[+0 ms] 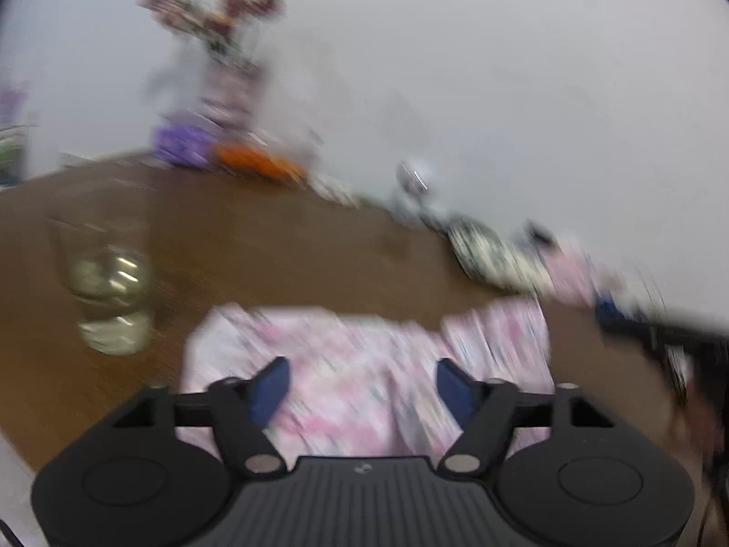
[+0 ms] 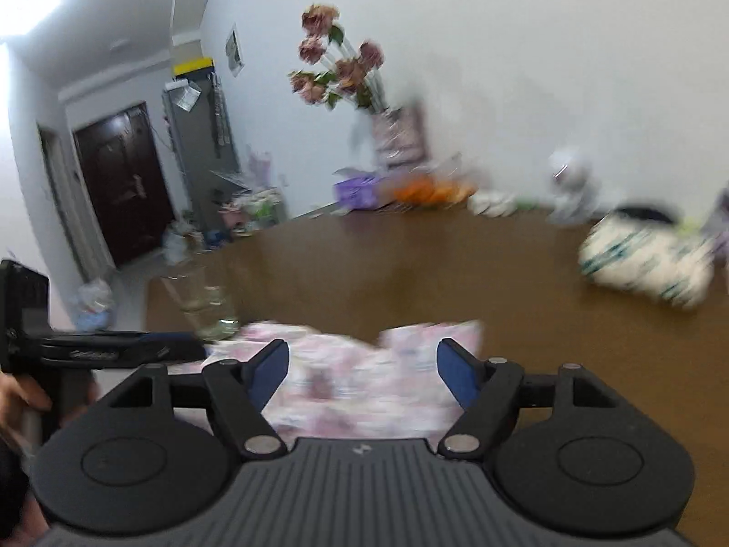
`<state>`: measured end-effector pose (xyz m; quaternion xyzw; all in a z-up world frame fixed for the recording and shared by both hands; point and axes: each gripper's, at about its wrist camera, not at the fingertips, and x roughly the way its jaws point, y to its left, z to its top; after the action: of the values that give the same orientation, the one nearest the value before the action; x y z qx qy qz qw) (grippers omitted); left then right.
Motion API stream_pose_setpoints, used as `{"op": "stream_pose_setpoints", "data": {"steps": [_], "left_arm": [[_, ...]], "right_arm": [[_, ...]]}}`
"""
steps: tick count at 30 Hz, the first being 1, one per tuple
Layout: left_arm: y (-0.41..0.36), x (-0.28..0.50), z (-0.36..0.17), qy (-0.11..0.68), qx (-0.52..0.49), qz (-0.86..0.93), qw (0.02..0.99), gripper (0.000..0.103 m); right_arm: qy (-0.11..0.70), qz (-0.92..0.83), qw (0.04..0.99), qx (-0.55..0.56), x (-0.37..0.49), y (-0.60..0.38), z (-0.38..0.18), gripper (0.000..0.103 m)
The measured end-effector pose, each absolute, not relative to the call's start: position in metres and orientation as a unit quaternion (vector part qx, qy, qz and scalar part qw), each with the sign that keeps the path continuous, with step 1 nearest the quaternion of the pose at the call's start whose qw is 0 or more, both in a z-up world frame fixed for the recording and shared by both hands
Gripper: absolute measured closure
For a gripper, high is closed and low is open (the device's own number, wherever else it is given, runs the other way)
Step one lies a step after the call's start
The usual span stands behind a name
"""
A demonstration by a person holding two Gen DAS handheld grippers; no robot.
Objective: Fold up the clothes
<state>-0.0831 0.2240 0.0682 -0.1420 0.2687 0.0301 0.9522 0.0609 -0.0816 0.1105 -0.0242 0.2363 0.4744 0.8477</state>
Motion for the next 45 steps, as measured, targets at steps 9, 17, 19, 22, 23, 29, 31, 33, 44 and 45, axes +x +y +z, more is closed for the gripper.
{"op": "stream_pose_setpoints", "data": {"steps": [9,17,19,22,23,29,31,33,44,45], "left_arm": [[0.195,-0.064,0.029,0.325,-0.067,0.09,0.939,0.054],[0.17,-0.027,0.027,0.335,-0.015,0.007,0.942,0.055],[0.15,-0.013,0.027,0.338,0.004,-0.048,0.94,0.062],[0.112,0.004,0.027,0.337,0.035,-0.148,0.929,0.065],[0.098,0.009,0.026,0.336,0.043,-0.181,0.923,0.065],[0.024,0.059,0.031,0.298,0.1,-0.288,0.905,0.063],[0.016,0.079,0.039,0.297,0.105,-0.264,0.912,0.063],[0.02,0.089,0.052,0.289,0.092,-0.254,0.918,0.063],[0.058,0.087,0.047,0.362,-0.028,-0.194,0.911,0.034],[0.056,0.087,0.045,0.365,-0.03,-0.203,0.908,0.034]], "right_arm": [[0.308,0.461,0.81,-0.193,0.111,0.036,0.059,0.077],[0.33,0.357,0.849,-0.206,0.074,-0.003,0.043,0.082],[0.332,0.322,0.864,-0.2,0.055,-0.032,0.042,0.082],[0.346,0.263,0.884,-0.173,0.023,-0.084,0.038,0.082],[0.354,0.239,0.89,-0.159,0.009,-0.107,0.039,0.082],[0.399,0.156,0.901,-0.059,-0.068,-0.205,0.049,0.07],[0.373,0.152,0.914,-0.042,-0.08,-0.222,0.061,0.057],[0.332,0.154,0.93,-0.026,-0.084,-0.237,0.076,0.052],[0.334,0.204,0.92,-0.015,0.065,-0.216,0.061,0.053],[0.343,0.2,0.918,-0.02,0.082,-0.208,0.054,0.058]]}}
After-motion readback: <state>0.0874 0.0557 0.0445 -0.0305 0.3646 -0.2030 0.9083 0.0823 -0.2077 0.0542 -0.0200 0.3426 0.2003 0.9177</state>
